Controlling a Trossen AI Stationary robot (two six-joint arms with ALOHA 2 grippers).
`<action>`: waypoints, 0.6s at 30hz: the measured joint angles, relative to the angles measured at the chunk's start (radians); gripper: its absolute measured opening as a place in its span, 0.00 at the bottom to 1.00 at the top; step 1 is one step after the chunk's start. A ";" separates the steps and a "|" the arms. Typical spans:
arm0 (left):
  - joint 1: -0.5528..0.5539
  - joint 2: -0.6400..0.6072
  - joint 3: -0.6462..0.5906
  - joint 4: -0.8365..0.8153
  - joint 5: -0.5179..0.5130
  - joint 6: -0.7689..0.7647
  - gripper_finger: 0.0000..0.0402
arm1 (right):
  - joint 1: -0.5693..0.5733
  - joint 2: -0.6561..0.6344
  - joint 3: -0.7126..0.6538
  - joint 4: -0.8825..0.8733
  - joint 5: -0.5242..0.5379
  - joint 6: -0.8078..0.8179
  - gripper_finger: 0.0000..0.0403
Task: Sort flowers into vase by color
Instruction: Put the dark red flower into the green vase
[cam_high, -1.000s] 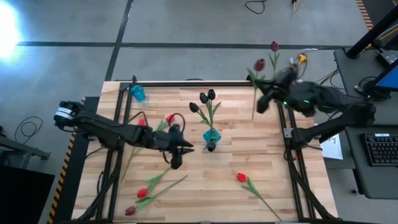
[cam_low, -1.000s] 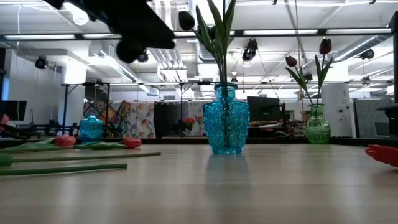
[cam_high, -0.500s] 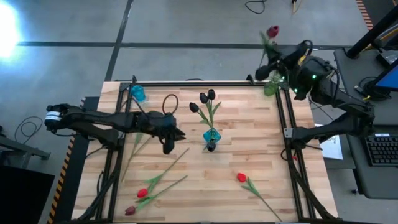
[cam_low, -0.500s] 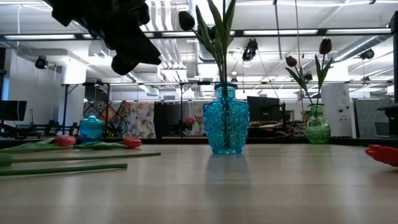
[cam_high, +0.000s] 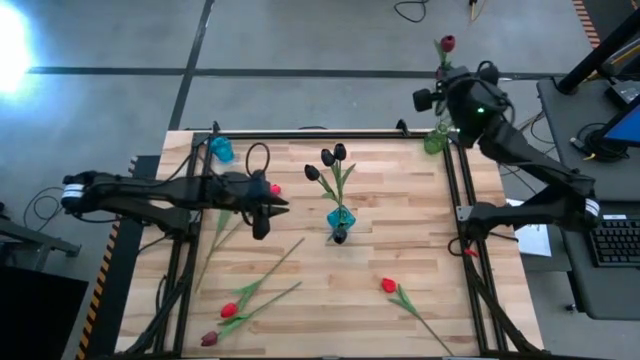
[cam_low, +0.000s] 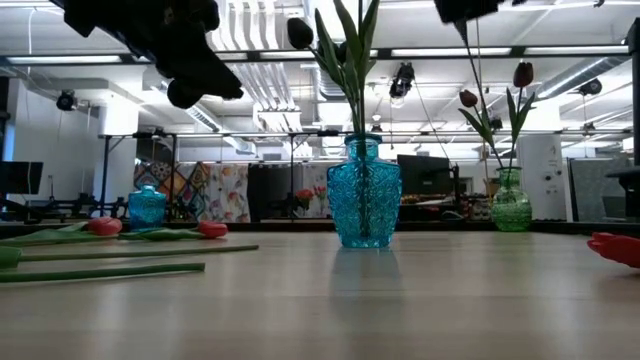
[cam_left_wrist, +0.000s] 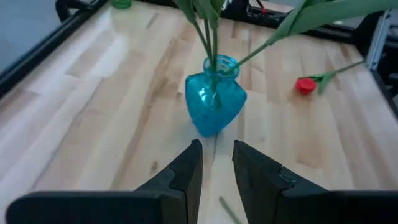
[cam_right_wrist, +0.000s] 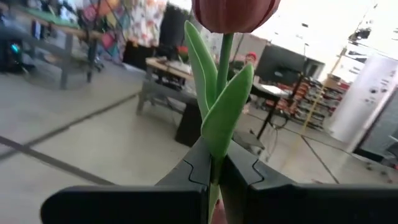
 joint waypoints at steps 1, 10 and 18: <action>0.000 -0.009 0.000 -0.008 -0.004 0.008 0.19 | -0.016 0.001 -0.022 0.018 -0.003 0.001 0.03; 0.000 -0.139 0.001 -0.053 -0.005 -0.041 0.19 | -0.110 -0.031 -0.246 0.295 -0.002 -0.048 0.03; 0.000 -0.262 0.002 -0.196 -0.005 -0.133 0.19 | -0.113 -0.035 -0.299 0.299 0.005 -0.014 0.03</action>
